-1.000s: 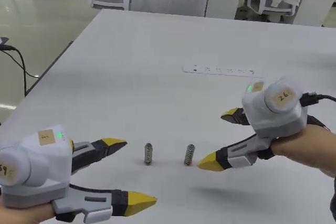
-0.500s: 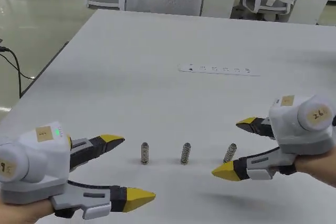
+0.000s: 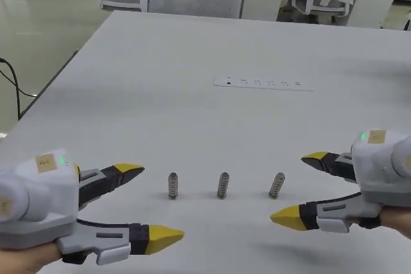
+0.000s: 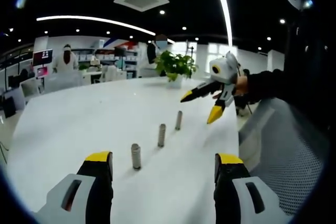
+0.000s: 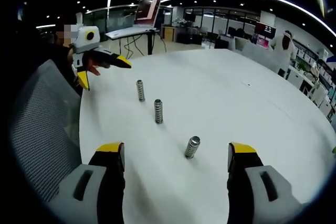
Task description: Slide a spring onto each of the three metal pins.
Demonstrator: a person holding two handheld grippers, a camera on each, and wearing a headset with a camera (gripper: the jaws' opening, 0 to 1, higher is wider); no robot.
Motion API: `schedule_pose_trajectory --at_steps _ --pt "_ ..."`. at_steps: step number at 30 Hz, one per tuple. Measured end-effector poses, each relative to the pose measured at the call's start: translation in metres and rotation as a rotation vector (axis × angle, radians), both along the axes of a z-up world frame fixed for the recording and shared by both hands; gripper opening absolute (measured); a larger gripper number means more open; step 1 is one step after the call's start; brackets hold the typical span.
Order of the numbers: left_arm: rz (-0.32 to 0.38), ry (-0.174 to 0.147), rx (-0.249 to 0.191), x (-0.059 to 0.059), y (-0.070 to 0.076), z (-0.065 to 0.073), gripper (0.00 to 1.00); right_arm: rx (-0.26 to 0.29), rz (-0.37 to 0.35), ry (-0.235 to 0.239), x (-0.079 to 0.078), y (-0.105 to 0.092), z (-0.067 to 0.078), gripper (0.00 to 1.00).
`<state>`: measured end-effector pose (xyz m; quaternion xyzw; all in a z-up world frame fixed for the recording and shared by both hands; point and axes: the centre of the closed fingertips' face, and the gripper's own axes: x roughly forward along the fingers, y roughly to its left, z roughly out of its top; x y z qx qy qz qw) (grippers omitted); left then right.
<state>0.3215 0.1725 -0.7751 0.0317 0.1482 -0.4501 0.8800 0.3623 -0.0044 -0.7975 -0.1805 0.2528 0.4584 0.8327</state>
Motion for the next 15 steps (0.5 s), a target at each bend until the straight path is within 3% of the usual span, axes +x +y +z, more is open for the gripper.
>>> schedule_pose_trajectory --at_steps 5,11,15 --pt "0.015 0.007 -0.005 -0.0005 0.0047 -0.0034 0.76 0.014 -0.002 0.013 -0.0048 -0.0043 -0.007 0.79" --pt "0.031 0.011 -0.01 0.0005 0.0085 -0.0061 0.77 0.066 0.013 -0.023 -0.0053 -0.0031 -0.0034 0.8" --pt "0.044 0.019 -0.014 0.0003 0.01 -0.0092 0.77 0.084 0.016 -0.022 -0.006 -0.0014 -0.0042 0.82"
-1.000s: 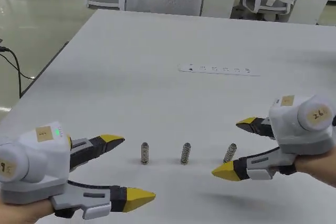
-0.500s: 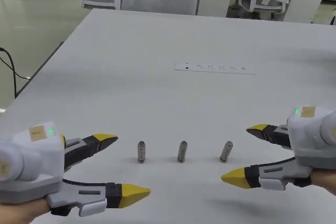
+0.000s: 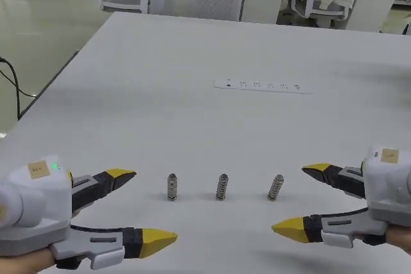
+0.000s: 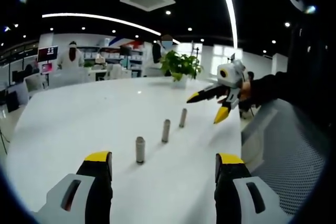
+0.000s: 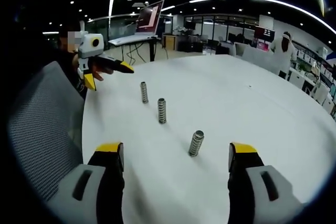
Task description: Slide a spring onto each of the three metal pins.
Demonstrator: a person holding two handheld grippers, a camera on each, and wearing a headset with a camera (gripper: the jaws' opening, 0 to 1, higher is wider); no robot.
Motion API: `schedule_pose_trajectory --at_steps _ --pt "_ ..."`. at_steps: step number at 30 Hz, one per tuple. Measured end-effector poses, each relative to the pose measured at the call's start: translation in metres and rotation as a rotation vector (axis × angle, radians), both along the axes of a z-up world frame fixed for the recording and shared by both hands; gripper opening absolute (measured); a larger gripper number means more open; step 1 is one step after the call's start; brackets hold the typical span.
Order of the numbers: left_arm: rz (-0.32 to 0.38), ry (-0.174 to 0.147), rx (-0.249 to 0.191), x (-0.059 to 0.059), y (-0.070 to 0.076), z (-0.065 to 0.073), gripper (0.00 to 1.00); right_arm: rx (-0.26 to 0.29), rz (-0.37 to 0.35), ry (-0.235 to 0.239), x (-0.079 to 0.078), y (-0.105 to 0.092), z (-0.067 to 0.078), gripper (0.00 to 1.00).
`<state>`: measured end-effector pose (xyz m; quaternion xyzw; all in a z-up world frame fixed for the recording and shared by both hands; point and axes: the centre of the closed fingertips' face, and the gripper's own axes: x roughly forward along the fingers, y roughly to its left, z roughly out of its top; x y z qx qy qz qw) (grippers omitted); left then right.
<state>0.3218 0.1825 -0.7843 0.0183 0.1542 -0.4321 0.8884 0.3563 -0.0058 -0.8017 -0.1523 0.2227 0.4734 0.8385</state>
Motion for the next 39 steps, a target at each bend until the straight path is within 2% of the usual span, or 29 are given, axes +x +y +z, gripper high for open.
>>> schedule_pose_trajectory --at_steps 6,8,9,11,16,39 --pt "0.011 0.004 -0.004 0.0 0.003 -0.002 0.77 0.042 -0.005 -0.01 0.002 0.001 0.002 0.84" --pt "0.019 0.005 -0.012 0.001 0.004 -0.001 0.77 0.1 -0.003 -0.039 0.003 0.005 0.01 0.84" --pt "0.022 0.006 -0.014 0.001 0.004 -0.001 0.77 0.105 -0.005 -0.034 0.003 0.005 0.011 0.85" --pt "0.027 0.007 -0.017 0.0 0.004 -0.001 0.77 0.101 -0.012 -0.043 0.005 0.004 0.011 0.85" --pt "0.032 0.012 -0.017 0.0 0.005 -0.001 0.77 0.099 -0.006 -0.027 0.003 0.004 0.007 0.86" --pt "0.029 0.021 -0.004 -0.004 0.003 -0.003 0.77 0.089 -0.01 -0.009 0.002 0.004 0.005 0.85"
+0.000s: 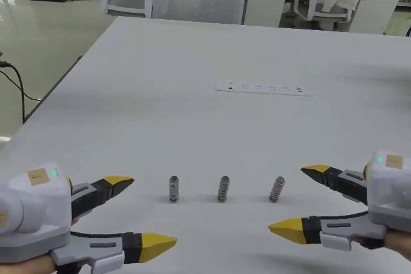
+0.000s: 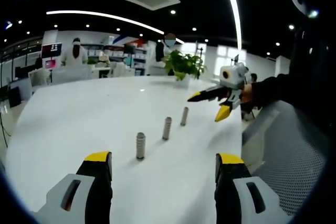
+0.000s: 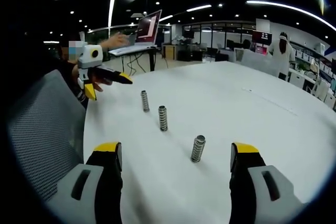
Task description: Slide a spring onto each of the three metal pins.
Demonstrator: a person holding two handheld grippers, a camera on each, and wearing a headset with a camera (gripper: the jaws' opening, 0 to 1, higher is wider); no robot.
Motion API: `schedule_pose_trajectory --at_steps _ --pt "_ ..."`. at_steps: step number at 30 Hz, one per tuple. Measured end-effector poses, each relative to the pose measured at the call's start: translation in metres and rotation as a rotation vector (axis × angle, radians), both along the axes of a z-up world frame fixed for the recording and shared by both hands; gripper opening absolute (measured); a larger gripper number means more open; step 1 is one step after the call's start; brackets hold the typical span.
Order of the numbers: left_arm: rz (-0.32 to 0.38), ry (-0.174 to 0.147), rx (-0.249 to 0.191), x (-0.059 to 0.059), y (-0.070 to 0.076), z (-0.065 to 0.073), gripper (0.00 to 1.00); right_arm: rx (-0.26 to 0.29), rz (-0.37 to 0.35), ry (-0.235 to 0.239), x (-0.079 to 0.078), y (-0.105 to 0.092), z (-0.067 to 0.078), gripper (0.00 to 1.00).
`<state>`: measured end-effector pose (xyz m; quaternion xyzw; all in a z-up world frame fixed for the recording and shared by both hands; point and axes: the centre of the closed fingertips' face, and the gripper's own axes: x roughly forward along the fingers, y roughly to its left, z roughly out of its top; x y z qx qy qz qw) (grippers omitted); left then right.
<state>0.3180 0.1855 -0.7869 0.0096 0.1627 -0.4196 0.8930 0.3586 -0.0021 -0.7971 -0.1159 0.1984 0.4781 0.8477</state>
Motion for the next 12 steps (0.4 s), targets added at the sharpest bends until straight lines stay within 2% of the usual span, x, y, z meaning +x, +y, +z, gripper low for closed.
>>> schedule_pose_trajectory --at_steps 12 --pt "-0.005 0.004 0.002 -0.0004 -0.0017 -0.0005 0.77 -0.011 -0.01 0.011 0.0007 -0.0023 -0.003 0.84"
